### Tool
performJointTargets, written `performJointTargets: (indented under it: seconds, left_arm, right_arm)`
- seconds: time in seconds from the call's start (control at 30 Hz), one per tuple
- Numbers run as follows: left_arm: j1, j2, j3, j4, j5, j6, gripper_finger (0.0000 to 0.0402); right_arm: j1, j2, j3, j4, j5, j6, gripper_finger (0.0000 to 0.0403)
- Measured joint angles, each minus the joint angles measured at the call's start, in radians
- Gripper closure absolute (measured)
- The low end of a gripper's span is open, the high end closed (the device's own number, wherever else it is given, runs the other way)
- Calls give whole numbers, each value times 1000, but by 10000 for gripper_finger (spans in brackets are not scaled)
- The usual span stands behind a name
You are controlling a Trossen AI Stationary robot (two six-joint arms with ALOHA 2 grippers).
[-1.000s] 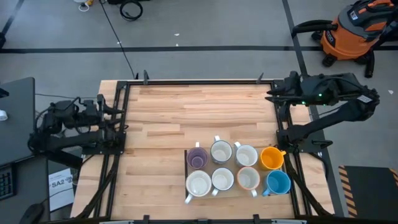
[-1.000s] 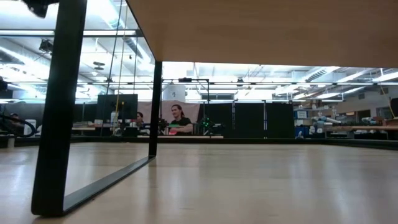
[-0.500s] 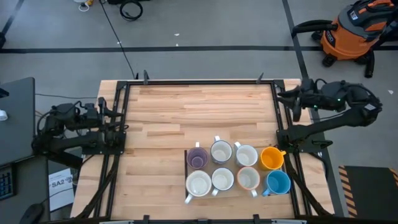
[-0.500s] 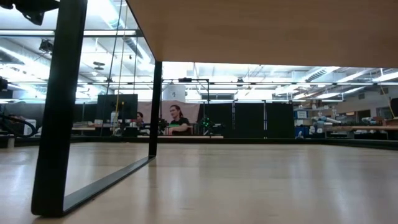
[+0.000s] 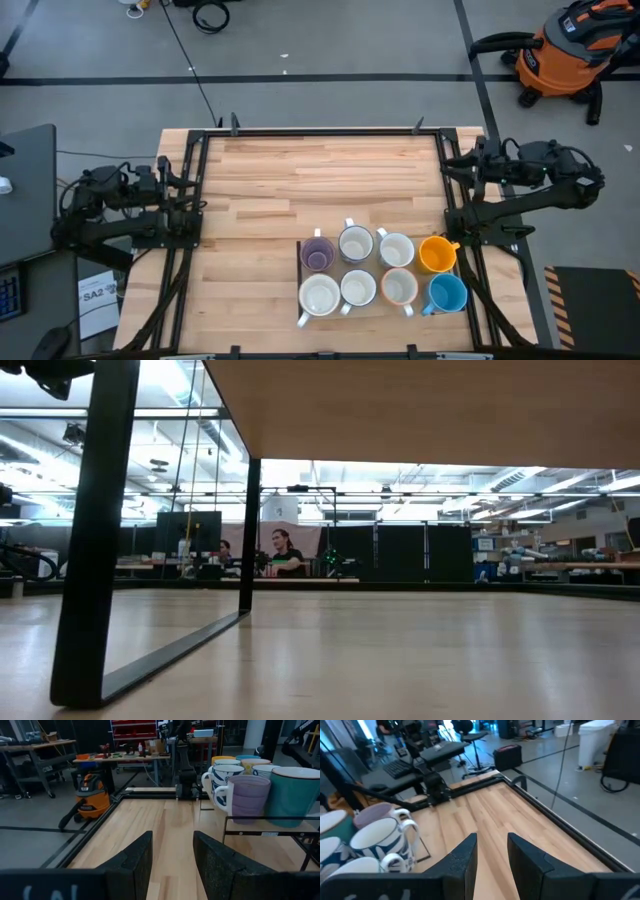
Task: Place coffee mugs
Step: Return to Home Position
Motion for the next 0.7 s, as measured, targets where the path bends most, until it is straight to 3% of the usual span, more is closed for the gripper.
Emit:
performJointTargets:
  seconds: [0.13,0.43,0.7]
  left_arm:
    - [0,0,-29,92,10,-12,253]
    - [0,8,-359,523,85,-71,253]
    - [0,8,-594,788,89,-96,253]
  right_arm:
    - [0,-29,-20,21,-29,10,290]
    - [0,-47,-23,38,-94,24,290]
    - [0,-47,-23,55,-131,24,290]
